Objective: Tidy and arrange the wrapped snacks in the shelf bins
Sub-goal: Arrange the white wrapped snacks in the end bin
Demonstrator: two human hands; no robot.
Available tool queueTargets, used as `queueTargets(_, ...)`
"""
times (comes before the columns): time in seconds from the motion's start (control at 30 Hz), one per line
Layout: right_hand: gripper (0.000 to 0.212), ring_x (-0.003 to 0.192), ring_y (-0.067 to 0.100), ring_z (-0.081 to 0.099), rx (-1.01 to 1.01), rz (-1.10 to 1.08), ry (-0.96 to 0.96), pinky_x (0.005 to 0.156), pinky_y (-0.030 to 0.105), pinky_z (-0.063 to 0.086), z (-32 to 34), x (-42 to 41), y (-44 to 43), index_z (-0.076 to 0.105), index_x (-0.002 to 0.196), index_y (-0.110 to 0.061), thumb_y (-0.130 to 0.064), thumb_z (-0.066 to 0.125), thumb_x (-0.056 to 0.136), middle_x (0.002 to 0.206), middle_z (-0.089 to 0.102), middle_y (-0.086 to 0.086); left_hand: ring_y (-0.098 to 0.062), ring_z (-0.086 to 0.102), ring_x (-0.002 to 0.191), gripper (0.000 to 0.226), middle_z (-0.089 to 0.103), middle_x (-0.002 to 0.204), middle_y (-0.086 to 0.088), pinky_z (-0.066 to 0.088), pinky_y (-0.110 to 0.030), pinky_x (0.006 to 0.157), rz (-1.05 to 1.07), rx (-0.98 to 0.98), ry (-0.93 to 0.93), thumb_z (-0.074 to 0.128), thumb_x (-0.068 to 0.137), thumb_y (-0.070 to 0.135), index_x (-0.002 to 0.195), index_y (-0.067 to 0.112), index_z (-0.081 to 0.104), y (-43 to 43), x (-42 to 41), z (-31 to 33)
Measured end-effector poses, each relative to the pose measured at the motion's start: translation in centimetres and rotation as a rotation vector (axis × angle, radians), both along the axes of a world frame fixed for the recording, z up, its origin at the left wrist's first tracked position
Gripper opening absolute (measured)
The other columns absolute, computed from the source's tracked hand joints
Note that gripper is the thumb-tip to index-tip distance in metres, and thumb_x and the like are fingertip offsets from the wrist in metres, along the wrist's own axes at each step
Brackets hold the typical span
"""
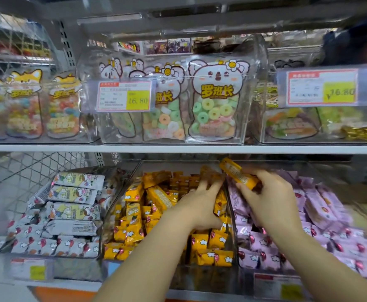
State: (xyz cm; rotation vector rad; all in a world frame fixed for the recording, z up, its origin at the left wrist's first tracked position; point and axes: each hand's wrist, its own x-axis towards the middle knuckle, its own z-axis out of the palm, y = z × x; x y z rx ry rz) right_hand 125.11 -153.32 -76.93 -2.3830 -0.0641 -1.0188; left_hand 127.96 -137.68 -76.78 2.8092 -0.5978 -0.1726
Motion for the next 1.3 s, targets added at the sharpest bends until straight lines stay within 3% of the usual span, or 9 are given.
queueTargets(0.1, 0.024, 0.067, 0.019, 0.051, 0.018, 0.014, 0.004, 0.063, 0.028, 0.039, -0.1, 0.1, -0.2, 0.07, 0.095, -0.011, -0.021, 0.077, 0.075, 0.083, 0.067, 0.009, -0.032, 0.034, 0.133, 0.093, 0.014, 0.154, 0.001, 0.04, -0.04, 0.105, -0.007, 0.026, -0.045, 0.071, 0.078, 0.032, 0.147, 0.044, 0.01, -0.3, 0.4, 0.0)
queueTargets(0.23, 0.024, 0.069, 0.021, 0.053, 0.026, 0.018, 0.031, 0.064, 0.031, 0.042, 0.0, -0.1, -0.4, 0.07, 0.097, -0.012, -0.022, 0.076, 0.076, 0.083, 0.067, 0.009, -0.025, 0.056, 0.111, 0.053, 0.053, 0.128, -0.003, 0.05, -0.036, 0.089, 0.07, -0.125, -0.152, 0.063, 0.081, 0.025, 0.132, 0.032, 0.048, 0.2, 1.0, 0.0)
queueTargets(0.3, 0.024, 0.068, 0.018, 0.051, 0.04, 0.03, 0.039, 0.065, 0.031, 0.043, 0.1, -0.3, -0.3, 0.07, 0.099, -0.013, -0.022, 0.074, 0.077, 0.083, 0.066, 0.007, -0.023, 0.059, 0.103, 0.043, 0.06, 0.119, -0.003, 0.052, -0.036, 0.087, 0.15, -0.195, -0.17, 0.062, 0.083, 0.021, 0.125, 0.026, 0.055, 1.0, 1.0, 0.0)
queueTargets(0.5, 0.023, 0.069, 0.015, 0.05, 0.042, 0.052, 0.05, 0.065, 0.026, 0.037, 0.4, -0.5, 0.2, 0.069, 0.099, -0.013, -0.023, 0.073, 0.079, 0.083, 0.064, 0.005, -0.024, 0.058, 0.099, 0.04, 0.057, 0.118, -0.006, 0.048, -0.031, 0.079, 0.343, -0.295, -0.3, 0.059, 0.088, 0.015, 0.126, 0.021, 0.053, 4.5, 0.5, 0.5)
queueTargets(0.7, 0.032, 0.084, 0.013, 0.053, 0.02, 0.089, 0.096, 0.075, 0.021, 0.036, 0.5, -0.8, 1.4, 0.067, 0.112, -0.017, -0.024, 0.071, 0.081, 0.1, 0.068, 0.003, -0.025, 0.055, 0.112, 0.048, 0.045, 0.134, -0.002, 0.051, -0.037, 0.086, 0.397, -0.127, -0.382, 0.058, 0.088, 0.024, 0.134, 0.027, 0.043, 5.4, 0.4, 0.6)
queueTargets(0.87, 0.034, 0.081, 0.01, 0.053, -0.004, 0.122, 0.125, 0.078, 0.021, 0.04, 0.4, -0.6, 2.3, 0.067, 0.113, -0.018, -0.025, 0.073, 0.08, 0.103, 0.068, 0.002, -0.023, 0.045, 0.126, 0.058, 0.04, 0.142, 0.0, 0.044, -0.039, 0.101, 0.271, -0.046, -0.277, 0.062, 0.086, 0.042, 0.139, 0.031, 0.04, 6.1, 0.1, 0.0)
queueTargets(0.97, 0.041, 0.104, 0.013, 0.059, -0.082, 0.182, 0.206, 0.099, 0.032, 0.043, 0.3, -0.5, 3.2, 0.063, 0.121, -0.022, -0.03, 0.07, 0.082, 0.117, 0.065, -0.002, -0.02, 0.036, 0.134, 0.061, 0.034, 0.147, 0.001, 0.037, -0.036, 0.108, 0.214, -0.122, -0.244, 0.063, 0.088, 0.035, 0.142, 0.033, 0.036, 6.7, -0.7, 0.3)
queueTargets(1.13, 0.041, 0.125, 0.007, 0.046, -0.288, 0.285, 0.328, 0.112, 0.037, 0.02, 0.3, -0.7, 3.1, 0.053, 0.129, -0.035, -0.037, 0.06, 0.088, 0.133, 0.053, -0.015, -0.014, 0.044, 0.123, 0.034, 0.047, 0.131, 0.009, 0.037, -0.037, 0.106, 0.123, -0.13, -0.332, 0.057, 0.091, 0.035, 0.124, 0.034, 0.055, 8.1, -2.8, 0.3)
queueTargets(1.3, 0.037, 0.121, 0.005, 0.047, -0.306, 0.408, 0.354, 0.113, 0.042, 0.024, 0.8, -2.1, 3.2, 0.059, 0.124, -0.035, -0.036, 0.063, 0.087, 0.126, 0.058, -0.015, -0.011, 0.028, 0.133, 0.05, 0.042, 0.136, 0.016, 0.01, -0.046, 0.118, 0.074, 0.16, -0.226, 0.058, 0.086, 0.05, 0.134, 0.042, 0.045, 9.8, -4.6, -0.7)
